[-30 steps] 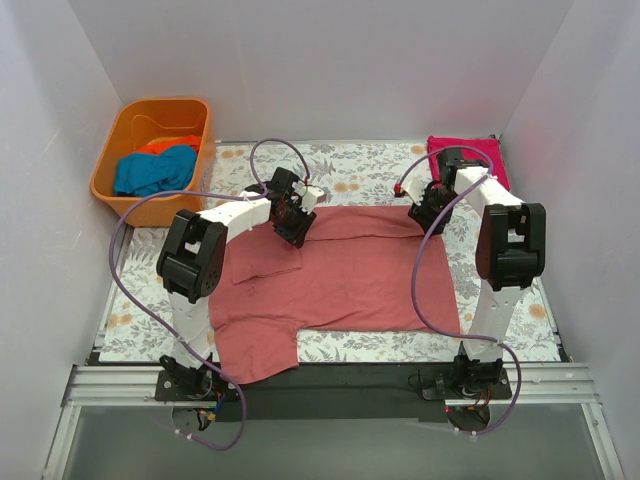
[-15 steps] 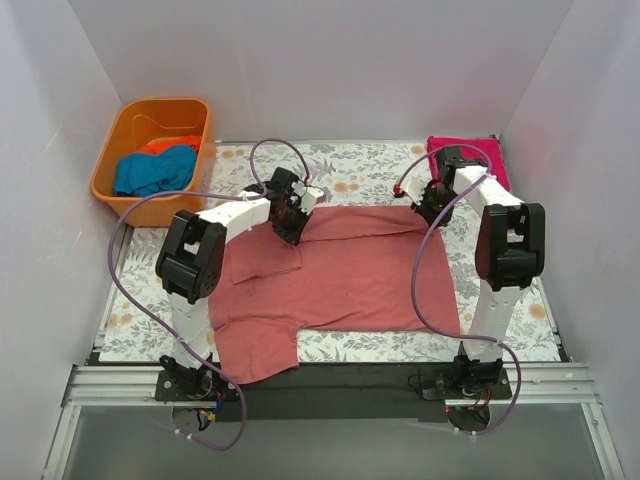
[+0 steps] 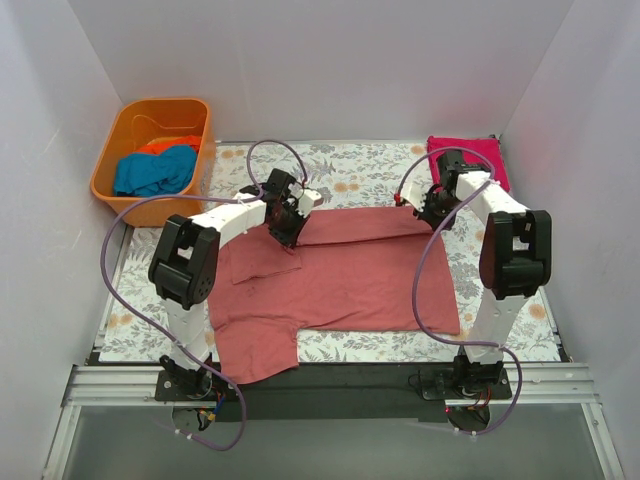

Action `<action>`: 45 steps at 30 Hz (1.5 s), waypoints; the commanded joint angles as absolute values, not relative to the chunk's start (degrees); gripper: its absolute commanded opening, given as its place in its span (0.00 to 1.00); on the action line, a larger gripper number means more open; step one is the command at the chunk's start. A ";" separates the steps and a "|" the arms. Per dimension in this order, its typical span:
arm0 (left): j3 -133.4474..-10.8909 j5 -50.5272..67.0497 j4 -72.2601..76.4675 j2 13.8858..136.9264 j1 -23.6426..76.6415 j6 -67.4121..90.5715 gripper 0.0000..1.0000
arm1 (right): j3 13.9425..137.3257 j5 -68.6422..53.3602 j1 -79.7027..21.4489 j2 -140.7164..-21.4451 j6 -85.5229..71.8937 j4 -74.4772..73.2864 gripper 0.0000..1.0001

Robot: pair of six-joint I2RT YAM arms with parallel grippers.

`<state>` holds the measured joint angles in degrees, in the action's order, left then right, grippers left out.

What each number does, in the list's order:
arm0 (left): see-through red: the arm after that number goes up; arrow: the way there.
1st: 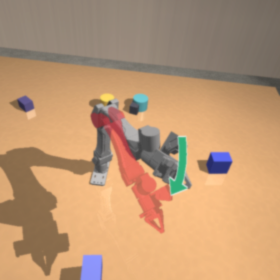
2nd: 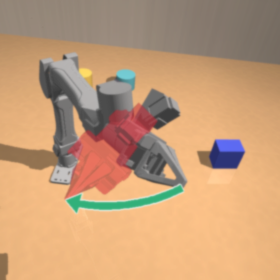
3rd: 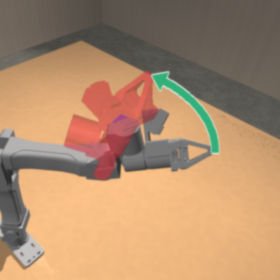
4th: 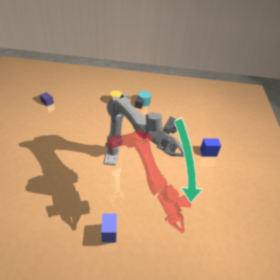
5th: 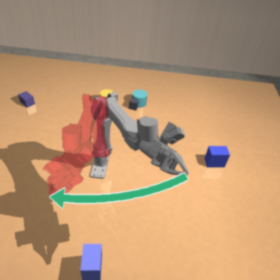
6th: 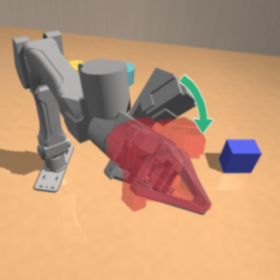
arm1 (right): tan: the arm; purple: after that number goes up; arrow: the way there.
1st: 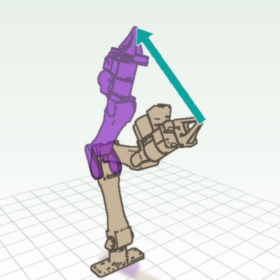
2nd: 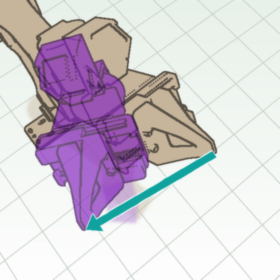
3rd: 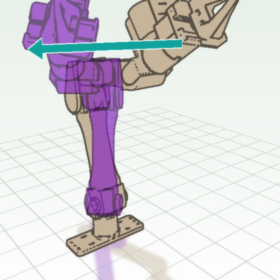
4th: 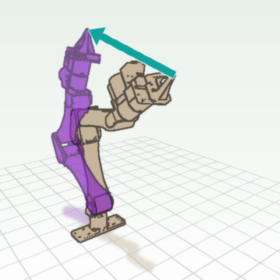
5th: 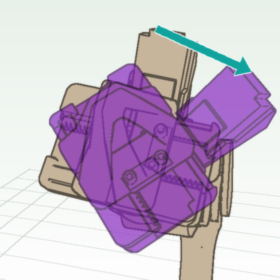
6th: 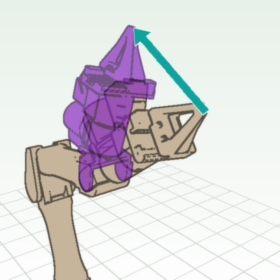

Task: Fold and stack the t-shirts
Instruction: Fold the tshirt

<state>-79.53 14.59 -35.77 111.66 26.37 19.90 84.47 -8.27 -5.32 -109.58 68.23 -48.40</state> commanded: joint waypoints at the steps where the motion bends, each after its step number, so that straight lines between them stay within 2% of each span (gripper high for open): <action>1: -77.96 16.43 -37.62 109.95 26.37 19.07 0.00 | 82.44 -7.21 -5.89 -108.72 70.23 -48.96 0.01; 3: -78.22 16.70 -38.49 110.82 26.28 18.98 0.01 | 81.74 -6.77 -6.33 -109.07 70.22 -49.22 0.03; 4: -78.40 16.87 -38.67 110.83 26.28 19.16 0.06 | 81.65 -6.51 -6.59 -108.99 70.14 -49.22 0.16; 5: -78.49 17.14 -38.76 110.66 26.11 19.51 0.20 | 81.82 -6.94 -6.68 -108.90 69.88 -49.31 0.25; 7: -79.01 19.59 -38.76 108.90 24.62 21.26 0.29 | 83.75 -7.82 -6.42 -108.55 68.83 -49.22 0.44; 8: -79.45 20.47 -38.76 108.11 23.65 22.05 0.38 | 84.89 -9.13 -6.24 -108.54 66.73 -49.31 0.48; 10: -80.41 22.58 -38.59 105.66 20.31 23.72 0.43 | 89.44 -13.07 -5.37 -108.98 63.65 -50.01 0.50; 12: -80.33 22.24 -37.28 103.81 17.07 24.87 0.44 | 92.62 -15.37 -4.92 -109.68 58.29 -50.36 0.50; 19: -77.17 13.71 -33.40 101.25 8.45 27.68 0.44 | 101.85 -20.47 -4.83 -116.97 46.59 -50.36 0.40; 24: -75.50 10.03 -32.35 100.28 5.37 29.00 0.38 | 105.11 -22.75 -6.15 -119.27 43.07 -50.27 0.35; 27: -75.50 7.48 -32.34 101.51 4.31 29.35 0.34 | 104.42 -27.76 -8.87 -117.78 40.26 -49.75 0.35; 33: -74.88 4.22 -32.78 103.10 3.34 29.97 0.36 | 101.52 -36.29 -18.79 -114.17 31.30 -44.75 0.36; 36: -73.22 9.13 -34.10 100.38 2.73 29.27 0.35 | 98.97 -38.93 -25.03 -112.77 28.05 -42.37 0.37; 40: -68.39 21.85 -37.61 94.06 2.37 25.93 0.32 | 96.07 -40.42 -33.64 -112.32 22.08 -35.10 0.37; 45: -61.71 24.17 -43.33 89.31 2.29 25.66 0.33 | 94.75 -39.73 -39.80 -115.57 15.13 -29.98 0.39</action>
